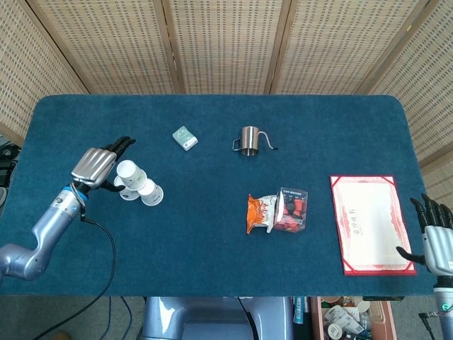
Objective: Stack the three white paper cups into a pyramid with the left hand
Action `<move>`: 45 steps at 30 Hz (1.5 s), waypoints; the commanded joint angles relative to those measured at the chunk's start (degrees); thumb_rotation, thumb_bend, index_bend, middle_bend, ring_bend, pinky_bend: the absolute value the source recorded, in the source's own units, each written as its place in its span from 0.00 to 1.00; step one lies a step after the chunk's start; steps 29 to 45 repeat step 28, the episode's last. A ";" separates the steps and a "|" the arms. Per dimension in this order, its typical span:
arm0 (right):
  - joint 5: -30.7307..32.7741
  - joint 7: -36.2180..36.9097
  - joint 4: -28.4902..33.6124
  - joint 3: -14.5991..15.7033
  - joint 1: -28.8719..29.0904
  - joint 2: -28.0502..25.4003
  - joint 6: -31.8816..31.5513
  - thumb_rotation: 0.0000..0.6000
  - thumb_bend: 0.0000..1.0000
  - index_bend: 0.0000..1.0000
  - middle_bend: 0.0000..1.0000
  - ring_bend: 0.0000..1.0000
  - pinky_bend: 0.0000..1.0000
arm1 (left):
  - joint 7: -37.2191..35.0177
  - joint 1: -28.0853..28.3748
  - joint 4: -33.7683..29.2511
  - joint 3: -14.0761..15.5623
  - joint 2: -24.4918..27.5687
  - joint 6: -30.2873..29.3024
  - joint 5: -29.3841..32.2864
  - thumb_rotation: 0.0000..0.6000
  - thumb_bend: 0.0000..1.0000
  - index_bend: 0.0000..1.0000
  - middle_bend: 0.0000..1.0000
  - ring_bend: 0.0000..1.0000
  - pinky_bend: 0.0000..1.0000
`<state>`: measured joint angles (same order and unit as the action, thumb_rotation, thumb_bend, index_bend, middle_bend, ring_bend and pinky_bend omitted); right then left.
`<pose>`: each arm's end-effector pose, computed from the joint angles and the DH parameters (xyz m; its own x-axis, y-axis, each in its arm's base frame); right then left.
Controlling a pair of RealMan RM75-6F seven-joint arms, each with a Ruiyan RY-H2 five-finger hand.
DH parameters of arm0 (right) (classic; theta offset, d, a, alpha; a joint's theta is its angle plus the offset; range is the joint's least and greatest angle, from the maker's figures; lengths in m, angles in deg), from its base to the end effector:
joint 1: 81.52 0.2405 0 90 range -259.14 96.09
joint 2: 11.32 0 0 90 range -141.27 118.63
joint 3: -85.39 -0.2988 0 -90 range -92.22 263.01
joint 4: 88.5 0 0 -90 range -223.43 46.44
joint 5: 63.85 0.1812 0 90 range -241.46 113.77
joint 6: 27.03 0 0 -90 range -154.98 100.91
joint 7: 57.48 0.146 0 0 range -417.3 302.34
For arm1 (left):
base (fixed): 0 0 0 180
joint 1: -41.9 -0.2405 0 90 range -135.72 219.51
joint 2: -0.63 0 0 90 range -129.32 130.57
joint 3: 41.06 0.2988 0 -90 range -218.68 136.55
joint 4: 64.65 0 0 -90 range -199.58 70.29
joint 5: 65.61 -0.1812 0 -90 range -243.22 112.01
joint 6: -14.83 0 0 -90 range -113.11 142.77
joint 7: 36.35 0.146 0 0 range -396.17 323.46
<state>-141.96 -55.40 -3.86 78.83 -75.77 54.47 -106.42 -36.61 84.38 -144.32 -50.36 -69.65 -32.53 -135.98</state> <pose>-0.3755 -0.2015 0.2125 0.4301 -0.0159 0.9027 -0.8944 0.1284 0.4284 -0.2322 0.4069 0.1357 0.4874 0.2376 0.8402 0.8599 -0.2978 -0.4146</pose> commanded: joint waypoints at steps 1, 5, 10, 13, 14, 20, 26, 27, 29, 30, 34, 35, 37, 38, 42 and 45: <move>0.02 -0.18 0.02 0.08 0.02 0.09 0.11 1.00 0.00 0.09 0.00 0.00 0.00 | -2.42 -0.41 -1.07 -0.02 0.68 -0.78 -1.72 1.00 0.16 0.00 0.00 0.17 0.38; 0.00 -0.28 0.12 0.10 0.01 0.11 0.07 1.00 0.00 0.09 0.00 0.00 0.00 | -5.16 -1.12 -2.29 -0.18 1.83 -2.18 -3.36 1.00 0.16 0.00 0.00 0.10 0.36; -0.19 -0.38 0.28 0.17 -0.03 0.08 -0.10 1.00 0.00 0.09 0.00 0.00 0.00 | -7.95 -4.35 -4.51 -0.60 3.96 -9.07 -5.89 1.00 0.16 0.00 0.00 0.00 0.09; -0.46 -0.36 0.49 0.23 -0.07 -0.01 -0.29 1.00 0.00 0.09 0.00 0.00 0.00 | -8.14 -8.23 -5.99 -0.33 5.02 -15.48 -6.31 1.00 0.15 0.00 0.00 0.00 0.00; -0.54 -0.35 0.57 0.26 -0.10 -0.04 -0.36 1.00 0.00 0.09 0.00 0.00 0.00 | -7.92 -9.44 -6.45 -0.12 5.21 -17.30 -6.37 1.00 0.15 0.00 0.00 0.00 0.00; -1.76 -0.02 1.38 0.49 -0.31 -0.44 -1.35 1.00 0.00 0.09 0.00 0.00 0.00 | -6.37 -21.15 -10.34 2.66 5.54 -31.98 -4.66 1.00 0.15 0.00 0.00 0.00 0.00; -4.06 0.06 2.42 1.04 -0.88 -0.91 -3.49 1.00 0.00 0.09 0.00 0.00 0.00 | -0.64 -31.02 -16.75 6.35 6.29 -40.11 -0.61 1.00 0.15 0.00 0.00 0.00 0.00; -4.35 0.02 2.67 1.17 -1.02 -1.01 -3.79 1.00 0.00 0.09 0.00 0.00 0.00 | -0.34 -31.65 -17.65 6.83 6.78 -40.74 -1.44 1.00 0.15 0.00 0.00 0.00 0.00; -4.75 -0.03 2.91 1.32 -1.17 -1.09 -4.18 1.00 0.00 0.09 0.00 0.00 0.00 | -0.32 -32.15 -18.35 7.00 7.21 -41.38 -2.43 1.00 0.15 0.00 0.00 0.00 0.00; -4.75 -0.03 2.91 1.32 -1.17 -1.09 -4.18 1.00 0.00 0.09 0.00 0.00 0.00 | -0.32 -32.15 -18.35 7.00 7.21 -41.38 -2.43 1.00 0.15 0.00 0.00 0.00 0.00; -4.75 -0.03 2.91 1.32 -1.17 -1.09 -4.18 1.00 0.00 0.09 0.00 0.00 0.00 | -0.32 -32.15 -18.35 7.00 7.21 -41.38 -2.43 1.00 0.15 0.00 0.00 0.00 0.00; -4.75 -0.03 2.91 1.32 -1.17 -1.09 -4.18 1.00 0.00 0.09 0.00 0.00 0.00 | -0.32 -32.15 -18.35 7.00 7.21 -41.38 -2.43 1.00 0.15 0.00 0.00 0.00 0.00; -4.75 -0.03 2.91 1.32 -1.17 -1.09 -4.18 1.00 0.00 0.09 0.00 0.00 0.00 | -0.32 -32.15 -18.35 7.00 7.21 -41.38 -2.43 1.00 0.15 0.00 0.00 0.00 0.00; -4.75 -0.03 2.91 1.32 -1.17 -1.09 -4.18 1.00 0.00 0.09 0.00 0.00 0.00 | -0.32 -32.15 -18.35 7.00 7.21 -41.38 -2.43 1.00 0.15 0.00 0.00 0.00 0.00; -4.75 -0.03 2.91 1.32 -1.17 -1.09 -4.18 1.00 0.00 0.09 0.00 0.00 0.00 | -0.32 -32.15 -18.35 7.00 7.21 -41.38 -2.43 1.00 0.15 0.00 0.00 0.00 0.00; -4.75 -0.03 2.91 1.32 -1.17 -1.09 -4.18 1.00 0.00 0.09 0.00 0.00 0.00 | -0.32 -32.15 -18.35 7.00 7.21 -41.38 -2.43 1.00 0.15 0.00 0.00 0.00 0.00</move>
